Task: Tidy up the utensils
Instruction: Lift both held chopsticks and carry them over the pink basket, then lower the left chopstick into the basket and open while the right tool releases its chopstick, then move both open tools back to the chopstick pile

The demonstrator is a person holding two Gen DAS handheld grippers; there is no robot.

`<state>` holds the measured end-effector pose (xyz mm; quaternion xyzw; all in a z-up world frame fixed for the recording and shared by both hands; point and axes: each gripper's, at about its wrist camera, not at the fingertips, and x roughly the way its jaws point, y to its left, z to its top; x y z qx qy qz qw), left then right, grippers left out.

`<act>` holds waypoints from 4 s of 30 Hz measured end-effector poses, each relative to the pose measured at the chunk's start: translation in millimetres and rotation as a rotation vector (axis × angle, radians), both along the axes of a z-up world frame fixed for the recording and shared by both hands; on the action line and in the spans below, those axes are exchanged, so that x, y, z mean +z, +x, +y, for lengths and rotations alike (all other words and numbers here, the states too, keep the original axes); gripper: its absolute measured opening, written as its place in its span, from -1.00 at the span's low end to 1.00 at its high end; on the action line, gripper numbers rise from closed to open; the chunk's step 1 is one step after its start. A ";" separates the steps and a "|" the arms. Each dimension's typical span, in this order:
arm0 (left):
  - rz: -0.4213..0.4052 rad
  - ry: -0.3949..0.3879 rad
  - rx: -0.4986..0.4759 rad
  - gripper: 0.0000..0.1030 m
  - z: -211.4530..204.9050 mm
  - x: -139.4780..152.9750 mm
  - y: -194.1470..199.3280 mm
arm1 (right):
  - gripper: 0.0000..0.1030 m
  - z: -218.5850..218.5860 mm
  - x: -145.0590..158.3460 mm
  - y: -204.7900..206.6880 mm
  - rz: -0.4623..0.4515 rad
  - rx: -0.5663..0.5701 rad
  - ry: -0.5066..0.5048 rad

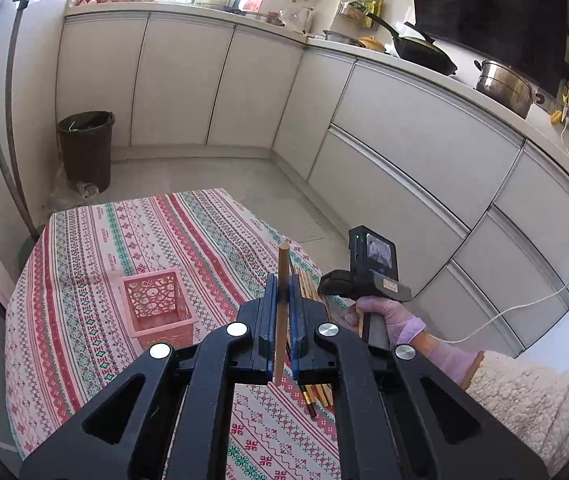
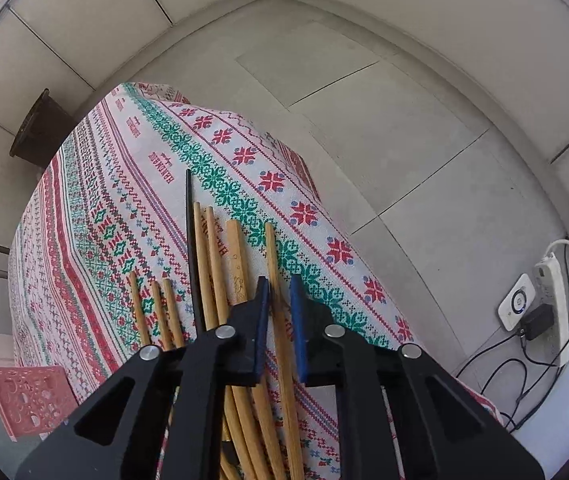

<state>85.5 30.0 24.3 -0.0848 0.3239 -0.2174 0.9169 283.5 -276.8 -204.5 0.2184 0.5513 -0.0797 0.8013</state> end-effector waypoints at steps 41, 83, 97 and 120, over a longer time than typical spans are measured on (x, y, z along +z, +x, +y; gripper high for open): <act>-0.148 -0.108 0.401 -0.91 108.1 73.8 26.5 | -0.89 68.0 313.7 -134.5 -0.731 0.264 0.161; -0.063 -0.059 0.407 -0.26 96.0 52.4 44.2 | -0.75 165.5 240.6 -79.9 -0.577 0.374 0.100; -0.073 0.109 0.432 0.41 51.8 29.8 31.4 | -0.20 142.4 227.6 -127.3 -0.578 0.351 -0.031; 0.089 0.155 0.334 0.86 -5.8 -23.1 18.3 | 0.86 24.9 173.1 -173.7 -0.399 0.036 -0.035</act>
